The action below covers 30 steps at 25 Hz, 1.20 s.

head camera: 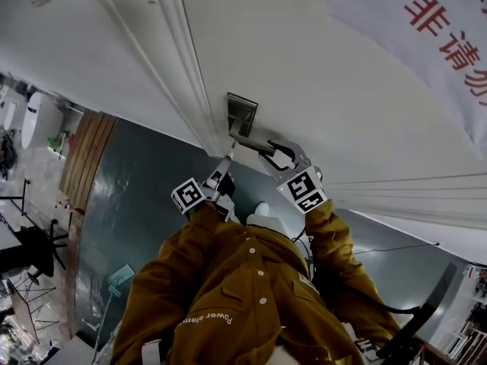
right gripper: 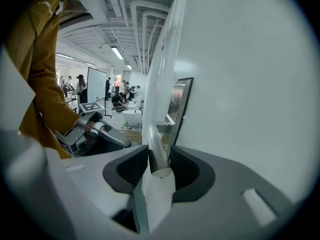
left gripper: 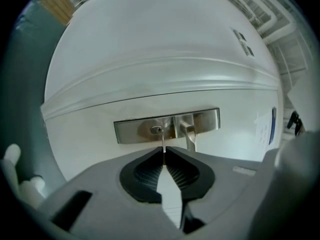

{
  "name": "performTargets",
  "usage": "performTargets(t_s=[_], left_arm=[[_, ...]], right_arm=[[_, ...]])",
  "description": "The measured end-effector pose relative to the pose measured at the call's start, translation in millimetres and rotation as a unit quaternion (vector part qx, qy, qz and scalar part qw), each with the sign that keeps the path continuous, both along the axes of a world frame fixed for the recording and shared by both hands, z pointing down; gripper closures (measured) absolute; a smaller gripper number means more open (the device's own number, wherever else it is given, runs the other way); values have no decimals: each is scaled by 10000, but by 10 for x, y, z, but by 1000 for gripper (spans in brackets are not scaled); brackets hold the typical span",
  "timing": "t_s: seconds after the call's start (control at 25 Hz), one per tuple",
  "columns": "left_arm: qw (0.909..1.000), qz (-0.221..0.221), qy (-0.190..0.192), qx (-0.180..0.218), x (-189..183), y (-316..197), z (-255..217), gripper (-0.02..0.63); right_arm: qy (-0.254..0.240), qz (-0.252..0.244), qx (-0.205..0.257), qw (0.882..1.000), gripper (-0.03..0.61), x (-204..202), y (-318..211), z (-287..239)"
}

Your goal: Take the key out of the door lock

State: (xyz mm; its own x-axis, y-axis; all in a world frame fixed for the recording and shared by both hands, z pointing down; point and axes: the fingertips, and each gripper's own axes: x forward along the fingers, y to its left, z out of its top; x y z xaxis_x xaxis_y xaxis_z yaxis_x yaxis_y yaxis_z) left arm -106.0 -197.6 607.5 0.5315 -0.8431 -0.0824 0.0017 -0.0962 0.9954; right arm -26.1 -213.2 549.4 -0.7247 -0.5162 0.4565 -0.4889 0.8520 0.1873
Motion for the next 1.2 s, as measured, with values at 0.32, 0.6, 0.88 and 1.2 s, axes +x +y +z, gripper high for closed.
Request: performTargets(t_s=[0.32,0.6,0.88,1.2], left_arm=[[9198,91,-3836,819,-250,477,-494,592],[8250,-181,-5337,1851,-71,497,-1261,591],[8078,-147,-5475,2179,209,522,-1472,591],[8097,-41,-5474,2113,268,487,-1417,591]], right_arm=[[-301,267,523,9978,415,40,121,-389],[-1744,1670,696,9679,574,373,157,-1018],[-2058,2163,390,9536,574,594,208,-846],[-2060,1971,354,9579,574,572,260,-909]])
